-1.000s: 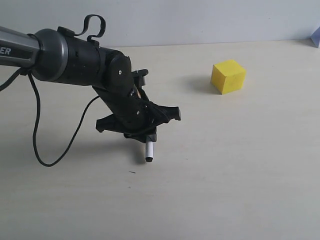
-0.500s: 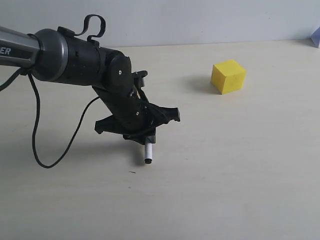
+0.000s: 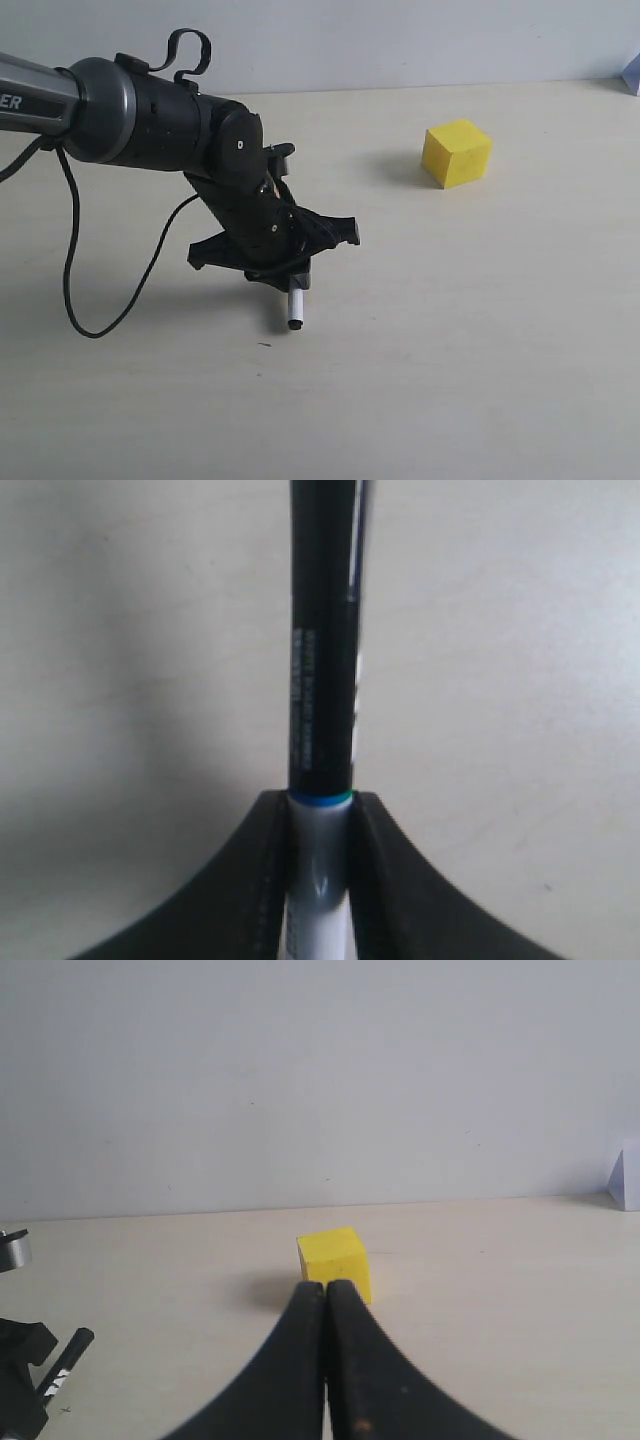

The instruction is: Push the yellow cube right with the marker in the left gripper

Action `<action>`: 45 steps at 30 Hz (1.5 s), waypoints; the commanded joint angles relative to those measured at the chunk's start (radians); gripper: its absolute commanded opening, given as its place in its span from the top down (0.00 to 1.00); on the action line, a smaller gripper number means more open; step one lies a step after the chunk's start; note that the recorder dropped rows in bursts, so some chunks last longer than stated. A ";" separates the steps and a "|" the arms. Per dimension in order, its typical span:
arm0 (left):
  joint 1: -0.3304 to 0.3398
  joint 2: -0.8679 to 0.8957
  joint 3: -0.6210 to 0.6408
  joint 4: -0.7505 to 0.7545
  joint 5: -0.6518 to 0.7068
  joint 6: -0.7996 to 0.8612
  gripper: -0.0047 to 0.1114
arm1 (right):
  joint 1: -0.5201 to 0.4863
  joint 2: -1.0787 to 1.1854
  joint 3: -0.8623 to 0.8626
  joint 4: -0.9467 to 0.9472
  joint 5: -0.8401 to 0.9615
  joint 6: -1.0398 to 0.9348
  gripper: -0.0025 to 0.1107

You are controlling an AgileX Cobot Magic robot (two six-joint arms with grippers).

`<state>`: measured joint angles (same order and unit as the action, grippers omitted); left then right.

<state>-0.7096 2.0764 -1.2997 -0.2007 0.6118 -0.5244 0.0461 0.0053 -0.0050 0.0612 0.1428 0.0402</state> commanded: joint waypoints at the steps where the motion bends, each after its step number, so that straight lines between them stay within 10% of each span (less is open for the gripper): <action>1: 0.002 -0.005 -0.005 0.003 -0.009 -0.007 0.96 | 0.001 -0.005 0.005 0.000 -0.008 -0.002 0.98; 7: 0.002 -0.005 -0.005 0.003 -0.009 -0.007 0.94 | 0.001 -0.005 0.005 0.000 -0.008 -0.002 0.98; 17: 0.002 -0.005 -0.005 0.005 -0.020 -0.007 0.63 | 0.001 -0.005 0.005 0.000 -0.008 -0.002 0.98; 35: 0.002 -0.136 -0.018 0.013 -0.011 0.059 0.65 | 0.001 -0.005 0.005 0.000 -0.008 -0.002 0.98; 38: -0.001 -0.252 -0.014 0.013 -0.027 0.213 0.90 | 0.001 -0.005 0.005 0.000 -0.008 -0.002 0.98; 45: -0.095 -0.706 0.572 0.067 -0.724 0.282 0.96 | 0.001 -0.005 0.005 0.000 -0.008 -0.002 0.98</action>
<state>-0.7913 1.5025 -0.8953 -0.1440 0.0828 -0.2474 0.0461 0.0053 -0.0050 0.0612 0.1428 0.0402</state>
